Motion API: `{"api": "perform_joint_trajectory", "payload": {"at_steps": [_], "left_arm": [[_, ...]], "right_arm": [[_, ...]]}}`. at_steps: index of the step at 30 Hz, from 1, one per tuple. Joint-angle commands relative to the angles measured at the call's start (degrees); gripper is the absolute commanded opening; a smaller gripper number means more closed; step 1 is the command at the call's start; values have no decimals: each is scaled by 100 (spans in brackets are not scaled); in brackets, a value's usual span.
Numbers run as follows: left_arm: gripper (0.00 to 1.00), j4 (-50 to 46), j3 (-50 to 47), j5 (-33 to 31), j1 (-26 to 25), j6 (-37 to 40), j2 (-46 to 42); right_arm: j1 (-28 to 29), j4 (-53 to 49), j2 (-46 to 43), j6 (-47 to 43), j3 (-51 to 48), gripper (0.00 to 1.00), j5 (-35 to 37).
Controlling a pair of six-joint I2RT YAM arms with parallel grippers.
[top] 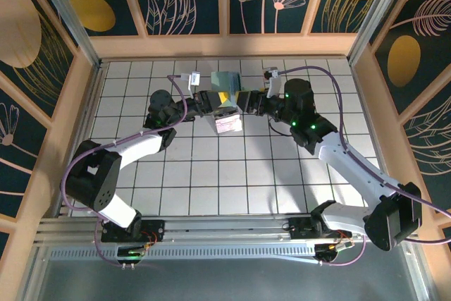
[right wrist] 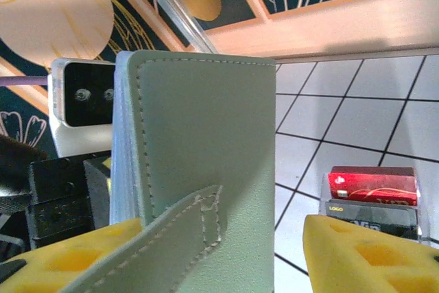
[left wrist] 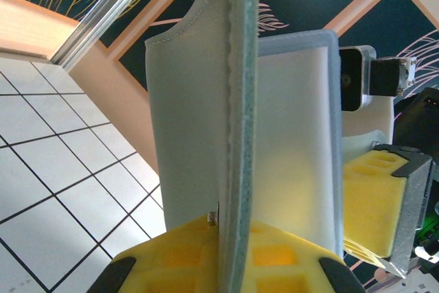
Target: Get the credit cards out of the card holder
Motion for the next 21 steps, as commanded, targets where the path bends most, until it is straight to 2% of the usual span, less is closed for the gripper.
{"api": "perform_joint_trajectory", "payload": {"at_steps": [1, 8, 14, 18, 21], "left_arm": [[0, 380, 110, 212, -33, 17, -76], [0, 363, 128, 238, -32, 22, -85], [0, 354, 141, 272, -31, 18, -80], [0, 279, 139, 270, -31, 39, -91], [18, 174, 106, 219, -31, 85, -126]], "right_arm": [[-19, -169, 92, -136, 99, 60, 369], [-4, -131, 193, -187, 150, 54, 360], [-2, -74, 263, -213, 174, 40, 376], [-3, -50, 273, -204, 185, 26, 384], [-4, -53, 239, -187, 179, 18, 418]]}}
